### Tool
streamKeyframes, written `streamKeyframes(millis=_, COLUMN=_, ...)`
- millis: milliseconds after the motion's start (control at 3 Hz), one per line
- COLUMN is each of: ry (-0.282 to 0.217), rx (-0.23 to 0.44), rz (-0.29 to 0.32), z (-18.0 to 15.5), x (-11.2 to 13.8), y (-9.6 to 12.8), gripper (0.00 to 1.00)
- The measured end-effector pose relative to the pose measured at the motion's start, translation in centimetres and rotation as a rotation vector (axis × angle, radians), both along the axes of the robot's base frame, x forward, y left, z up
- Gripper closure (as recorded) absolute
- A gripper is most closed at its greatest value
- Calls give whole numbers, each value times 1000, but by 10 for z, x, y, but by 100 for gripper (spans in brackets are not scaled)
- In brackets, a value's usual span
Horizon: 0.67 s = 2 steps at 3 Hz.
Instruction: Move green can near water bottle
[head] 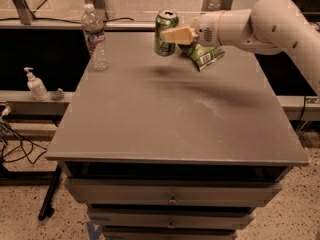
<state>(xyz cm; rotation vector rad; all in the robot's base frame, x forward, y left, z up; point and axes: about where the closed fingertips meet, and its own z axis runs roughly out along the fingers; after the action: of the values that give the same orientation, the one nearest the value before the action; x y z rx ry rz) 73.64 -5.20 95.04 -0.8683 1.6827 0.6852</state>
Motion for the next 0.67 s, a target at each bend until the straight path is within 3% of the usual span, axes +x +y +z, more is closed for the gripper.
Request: streamKeyframes(millis=667, ry=52, rx=41, rz=114, z=-16, x=7, y=81, gripper=100)
